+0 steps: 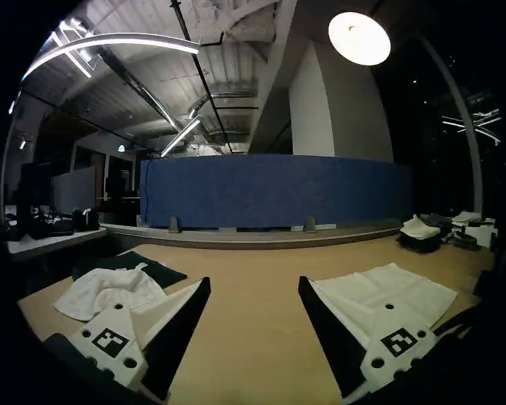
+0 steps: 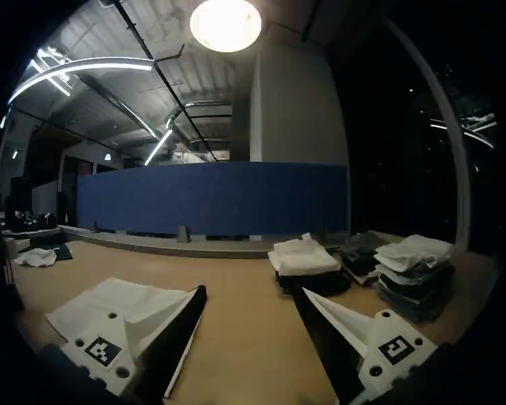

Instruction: Fold towel

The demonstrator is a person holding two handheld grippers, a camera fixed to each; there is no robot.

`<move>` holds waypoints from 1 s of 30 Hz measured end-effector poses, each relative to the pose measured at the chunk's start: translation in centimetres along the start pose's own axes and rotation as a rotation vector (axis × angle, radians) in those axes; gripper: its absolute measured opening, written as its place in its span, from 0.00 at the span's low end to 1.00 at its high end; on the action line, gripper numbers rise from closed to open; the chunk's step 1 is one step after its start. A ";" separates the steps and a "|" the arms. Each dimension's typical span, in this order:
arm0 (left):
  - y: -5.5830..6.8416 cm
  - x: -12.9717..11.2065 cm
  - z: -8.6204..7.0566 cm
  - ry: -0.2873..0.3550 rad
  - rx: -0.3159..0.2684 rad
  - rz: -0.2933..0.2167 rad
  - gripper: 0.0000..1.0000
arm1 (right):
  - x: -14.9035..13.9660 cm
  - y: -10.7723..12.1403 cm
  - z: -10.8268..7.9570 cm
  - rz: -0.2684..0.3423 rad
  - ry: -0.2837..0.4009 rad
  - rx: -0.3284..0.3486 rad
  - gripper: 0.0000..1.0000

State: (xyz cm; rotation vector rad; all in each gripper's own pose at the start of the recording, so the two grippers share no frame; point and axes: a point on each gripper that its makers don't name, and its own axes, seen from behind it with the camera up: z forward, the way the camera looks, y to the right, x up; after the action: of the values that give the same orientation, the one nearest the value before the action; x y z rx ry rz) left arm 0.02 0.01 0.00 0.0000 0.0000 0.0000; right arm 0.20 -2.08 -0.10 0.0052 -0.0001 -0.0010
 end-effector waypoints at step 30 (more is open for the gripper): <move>0.0 0.0 -0.1 0.000 0.000 0.000 0.97 | 0.0 0.5 -0.2 0.000 0.000 -0.004 1.00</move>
State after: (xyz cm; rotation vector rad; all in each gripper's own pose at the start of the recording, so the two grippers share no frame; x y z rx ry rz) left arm 0.03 0.02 -0.10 0.0001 0.0001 -0.0003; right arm 0.18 -1.53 -0.29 0.0008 -0.0001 -0.0011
